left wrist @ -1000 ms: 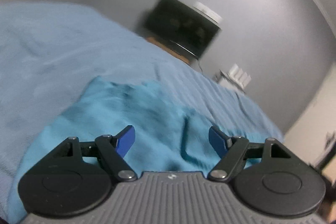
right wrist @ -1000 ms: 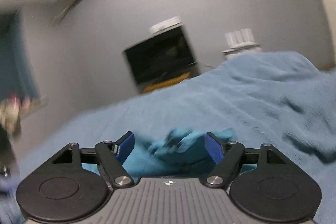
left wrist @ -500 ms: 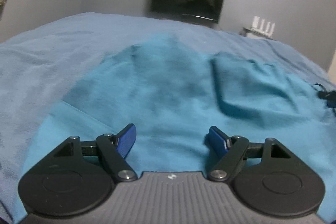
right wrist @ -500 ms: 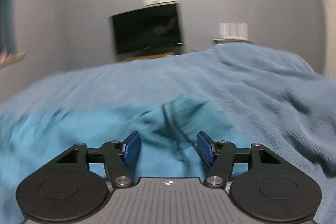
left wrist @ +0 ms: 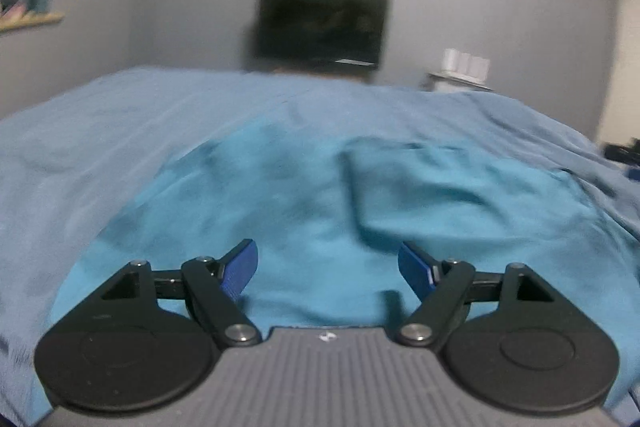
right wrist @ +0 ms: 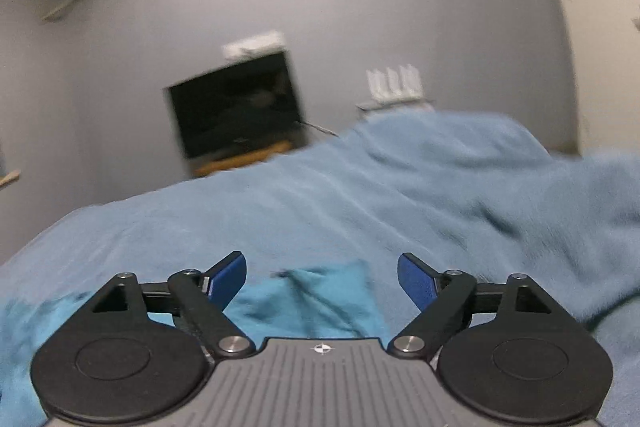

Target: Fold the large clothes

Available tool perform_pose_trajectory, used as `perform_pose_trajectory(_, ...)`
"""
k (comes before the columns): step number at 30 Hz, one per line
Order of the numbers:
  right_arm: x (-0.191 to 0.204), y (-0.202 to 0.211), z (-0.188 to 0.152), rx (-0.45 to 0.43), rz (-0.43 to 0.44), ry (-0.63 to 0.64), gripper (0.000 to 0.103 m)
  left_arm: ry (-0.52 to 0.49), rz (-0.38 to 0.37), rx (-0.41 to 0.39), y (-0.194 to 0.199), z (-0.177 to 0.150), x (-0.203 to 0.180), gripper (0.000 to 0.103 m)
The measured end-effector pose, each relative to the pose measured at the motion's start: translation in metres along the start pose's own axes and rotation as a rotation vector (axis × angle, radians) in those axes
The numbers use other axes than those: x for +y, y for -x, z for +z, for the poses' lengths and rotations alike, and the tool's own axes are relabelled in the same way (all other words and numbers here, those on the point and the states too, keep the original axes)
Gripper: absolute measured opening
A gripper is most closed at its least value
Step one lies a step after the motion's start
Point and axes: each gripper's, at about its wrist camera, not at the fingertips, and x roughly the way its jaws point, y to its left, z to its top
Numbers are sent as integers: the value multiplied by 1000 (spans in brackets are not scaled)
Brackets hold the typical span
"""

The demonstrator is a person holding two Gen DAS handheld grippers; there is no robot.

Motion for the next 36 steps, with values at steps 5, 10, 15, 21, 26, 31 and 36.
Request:
perform_pose_trajectory(5, 69, 5, -34, 77, 224, 248, 88, -109, -106, 31, 0, -11, -37, 79)
perform_pose_trajectory(10, 116, -7, -85, 188, 229, 513, 85, -116, -96, 146, -23, -34, -40, 82)
perform_pose_trajectory(15, 103, -45, -105, 265, 201, 458, 97, -165, -75, 207, -45, -46, -42, 84)
perform_pose_trajectory(21, 95, -43, -114, 224, 184, 438, 101, -168, -56, 184, -43, -50, -43, 85)
perform_pose_trajectory(26, 79, -3, -106, 238, 139, 387, 101, -168, -12, 203, -17, -49, -32, 85)
perform_pose_trajectory(31, 61, 31, -107, 297, 73, 311, 101, -131, 52, 220, 14, -55, -16, 85)
perform_pose_trajectory(36, 29, 70, -114, 363, 35, 196, 101, -49, 99, 250, 45, -67, 2, 91)
